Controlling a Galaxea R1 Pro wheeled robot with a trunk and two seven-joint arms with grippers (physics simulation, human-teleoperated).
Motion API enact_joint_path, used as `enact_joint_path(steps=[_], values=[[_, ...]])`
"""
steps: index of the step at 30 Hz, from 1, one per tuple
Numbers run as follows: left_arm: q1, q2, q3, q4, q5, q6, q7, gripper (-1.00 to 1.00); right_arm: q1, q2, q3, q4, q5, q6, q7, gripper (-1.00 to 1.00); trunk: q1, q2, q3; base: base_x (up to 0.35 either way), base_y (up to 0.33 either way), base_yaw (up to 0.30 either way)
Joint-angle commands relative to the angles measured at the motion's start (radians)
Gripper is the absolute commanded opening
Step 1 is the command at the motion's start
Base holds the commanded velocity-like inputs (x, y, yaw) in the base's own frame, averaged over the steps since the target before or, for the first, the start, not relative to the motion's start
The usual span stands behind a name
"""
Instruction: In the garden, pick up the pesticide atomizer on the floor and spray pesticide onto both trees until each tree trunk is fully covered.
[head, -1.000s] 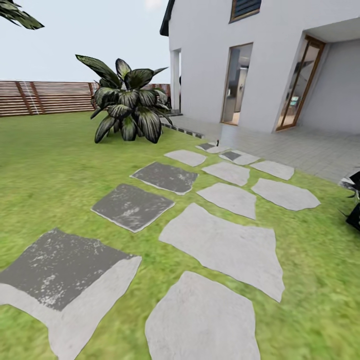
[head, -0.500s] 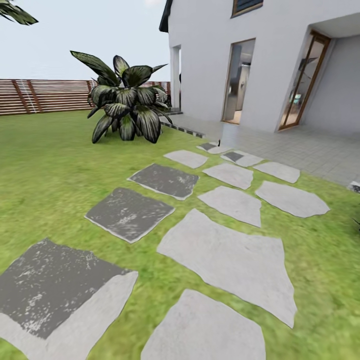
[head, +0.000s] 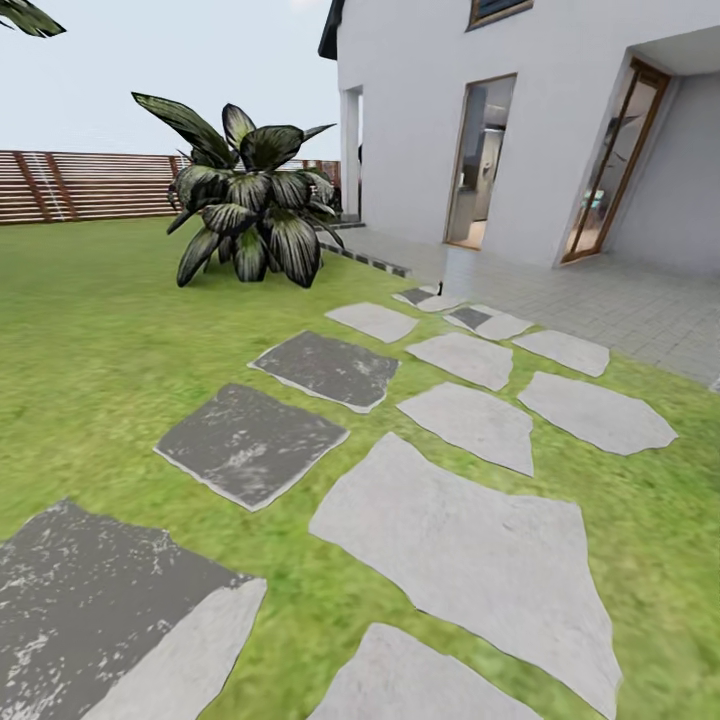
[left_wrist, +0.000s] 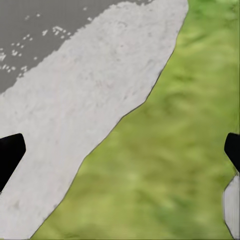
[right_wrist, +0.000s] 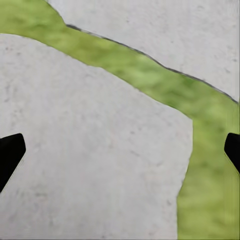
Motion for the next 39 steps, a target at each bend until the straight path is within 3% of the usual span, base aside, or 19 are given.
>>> enact_joint_path(steps=[1,8,21,39], values=[[0.000,0.000,-0.003,0.001,0.010,-0.003,0.000,1.00,-0.001,0.000,0.000,0.001,0.001,-0.003,-0.001,1.00,0.000,0.000,-0.001,0.340,0.000,-0.111],[0.000,0.000,-0.003,0.001,0.010,-0.003,0.001,1.00,-0.001,0.000,0.001,0.001,0.001,-0.003,-0.001,1.00,0.000,0.000,0.003,0.340,0.000,-0.190],[0.000,0.000,-0.003,0.001,0.010,-0.003,0.000,1.00,-0.001,0.000,0.001,0.002,0.001,-0.003,-0.001,1.00,0.000,0.000,0.004,0.340,0.000,-0.032],[0.000,0.000,-0.003,0.001,0.010,-0.003,0.001,1.00,-0.001,0.000,0.000,0.002,0.001,-0.003,-0.001,1.00,0.000,0.000,0.004,0.340,0.000,-0.234]])
